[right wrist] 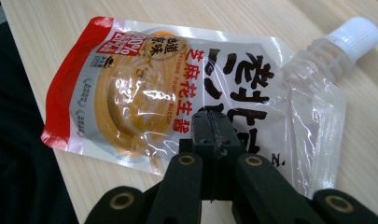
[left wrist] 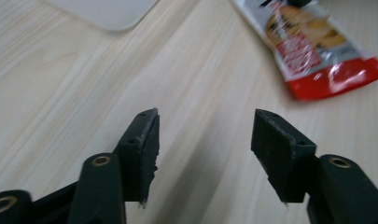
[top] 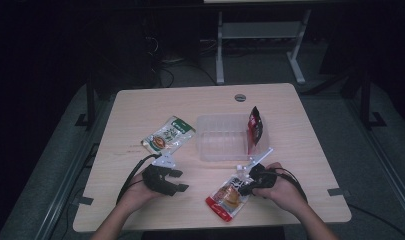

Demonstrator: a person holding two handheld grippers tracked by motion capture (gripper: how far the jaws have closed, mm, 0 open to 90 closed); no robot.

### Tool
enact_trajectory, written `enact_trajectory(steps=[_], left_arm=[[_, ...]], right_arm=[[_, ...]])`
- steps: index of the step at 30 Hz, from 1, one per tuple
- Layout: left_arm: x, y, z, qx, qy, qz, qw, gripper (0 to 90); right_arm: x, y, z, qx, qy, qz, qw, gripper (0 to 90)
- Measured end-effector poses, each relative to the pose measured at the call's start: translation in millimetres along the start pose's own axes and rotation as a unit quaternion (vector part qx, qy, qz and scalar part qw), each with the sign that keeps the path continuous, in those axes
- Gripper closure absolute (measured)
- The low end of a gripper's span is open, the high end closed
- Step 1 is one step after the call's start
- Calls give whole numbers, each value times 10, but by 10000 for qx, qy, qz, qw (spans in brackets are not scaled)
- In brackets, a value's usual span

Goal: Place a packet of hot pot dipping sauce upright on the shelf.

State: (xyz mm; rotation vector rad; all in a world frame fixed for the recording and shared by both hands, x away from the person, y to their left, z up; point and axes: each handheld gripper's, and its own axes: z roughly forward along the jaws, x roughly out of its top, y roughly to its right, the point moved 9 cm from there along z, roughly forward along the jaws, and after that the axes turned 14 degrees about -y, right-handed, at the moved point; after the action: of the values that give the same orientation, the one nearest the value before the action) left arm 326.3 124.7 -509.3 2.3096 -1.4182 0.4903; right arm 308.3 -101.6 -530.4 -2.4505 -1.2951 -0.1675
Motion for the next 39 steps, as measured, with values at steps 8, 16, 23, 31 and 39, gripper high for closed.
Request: enact_trajectory(steps=[8,16,23,31,39], left_arm=[[191,368,84,-590,4,261,9979,678],[382,793,256,-1034,-158,633,9925,895],[484,1044,418,-1104,-240,936,9892,895],[463,1007,528,-926,-431,950,9902,896],[431,975,574,-850,-545,951,9903,896]], right_arm=[[7,6,-51,58,152,-49,9999,899],[-15,112,-234,-10,517,129,9986,863],[-99,266,-276,-52,578,406,9975,900],[-115,276,-153,55,403,358,9985,900],[-152,226,-109,139,227,304,9992,900]])
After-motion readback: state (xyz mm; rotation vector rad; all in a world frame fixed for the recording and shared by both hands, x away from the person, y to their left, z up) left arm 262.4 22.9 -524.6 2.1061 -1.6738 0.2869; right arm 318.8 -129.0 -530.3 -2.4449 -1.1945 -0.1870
